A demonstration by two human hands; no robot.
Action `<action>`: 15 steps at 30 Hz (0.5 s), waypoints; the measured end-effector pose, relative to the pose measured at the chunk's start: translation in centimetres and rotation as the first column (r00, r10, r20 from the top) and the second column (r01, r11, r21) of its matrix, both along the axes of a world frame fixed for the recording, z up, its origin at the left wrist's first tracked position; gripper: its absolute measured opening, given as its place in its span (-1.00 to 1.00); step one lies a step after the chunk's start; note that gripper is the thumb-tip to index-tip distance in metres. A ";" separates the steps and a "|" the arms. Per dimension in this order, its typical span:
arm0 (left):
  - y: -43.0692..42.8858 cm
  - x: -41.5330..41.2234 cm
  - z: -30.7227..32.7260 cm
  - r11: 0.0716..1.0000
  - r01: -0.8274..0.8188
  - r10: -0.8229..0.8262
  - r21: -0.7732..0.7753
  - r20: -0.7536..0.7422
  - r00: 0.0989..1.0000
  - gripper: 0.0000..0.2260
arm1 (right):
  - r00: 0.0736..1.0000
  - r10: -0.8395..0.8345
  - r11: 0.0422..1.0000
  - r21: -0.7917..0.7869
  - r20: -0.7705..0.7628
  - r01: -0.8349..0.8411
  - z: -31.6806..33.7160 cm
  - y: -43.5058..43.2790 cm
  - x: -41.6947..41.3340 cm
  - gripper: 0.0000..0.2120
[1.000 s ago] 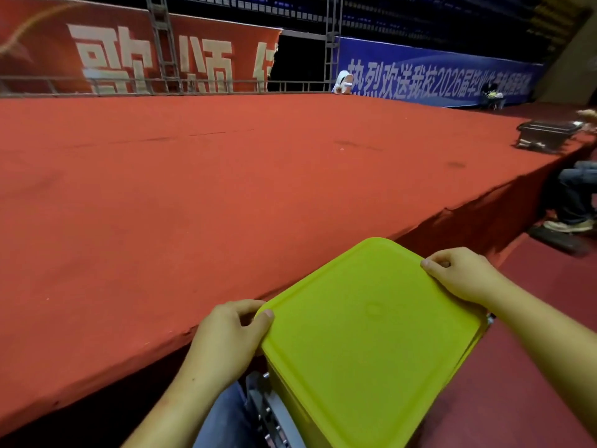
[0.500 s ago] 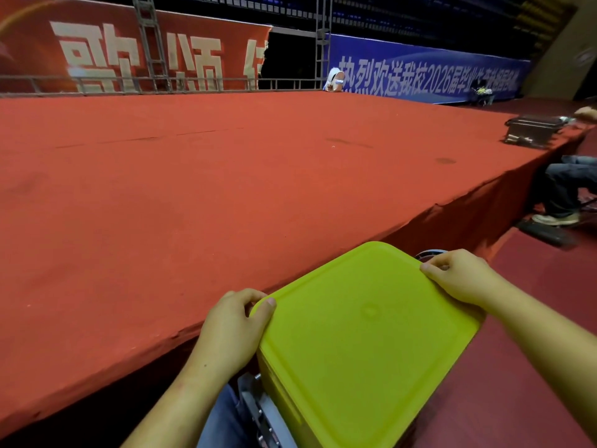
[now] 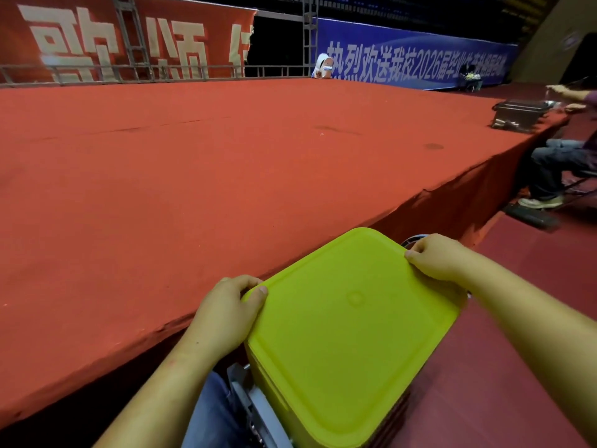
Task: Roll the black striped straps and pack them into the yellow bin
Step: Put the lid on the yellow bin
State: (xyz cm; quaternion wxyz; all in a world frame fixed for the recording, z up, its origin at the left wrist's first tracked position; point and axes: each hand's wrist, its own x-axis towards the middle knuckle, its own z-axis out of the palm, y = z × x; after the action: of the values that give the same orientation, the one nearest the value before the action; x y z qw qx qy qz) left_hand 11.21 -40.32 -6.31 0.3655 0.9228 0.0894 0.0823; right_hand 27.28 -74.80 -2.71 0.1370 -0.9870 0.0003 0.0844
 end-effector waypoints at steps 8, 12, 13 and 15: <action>-1.7 2.2 0.3 0.996 0.051 -0.052 0.069 0.005 0.999 -0.80 | 1.000 0.003 0.996 0.085 0.007 -0.004 0.1 3.7 1.0 -0.47; -1.9 1.9 0.2 0.996 0.039 -0.041 0.080 0.028 0.999 -0.80 | 0.998 0.050 0.992 0.117 0.029 -0.053 0.2 5.5 2.6 -0.43; -2.0 1.8 0.2 0.996 0.035 -0.037 0.080 0.030 0.999 -0.80 | 0.998 0.064 0.984 0.164 0.028 -0.067 0.2 6.0 3.0 -0.46; -1.8 1.7 0.1 0.997 0.029 -0.031 0.078 0.026 0.999 -0.78 | 0.996 0.085 0.962 0.261 0.007 -0.084 0.5 6.8 3.6 -0.52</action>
State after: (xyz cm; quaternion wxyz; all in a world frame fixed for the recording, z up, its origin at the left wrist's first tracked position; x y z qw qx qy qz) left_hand 12.93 -42.13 -6.17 0.3319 0.9363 0.0676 0.0926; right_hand 30.90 -67.99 -2.24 0.2621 -0.9592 -0.0527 0.0917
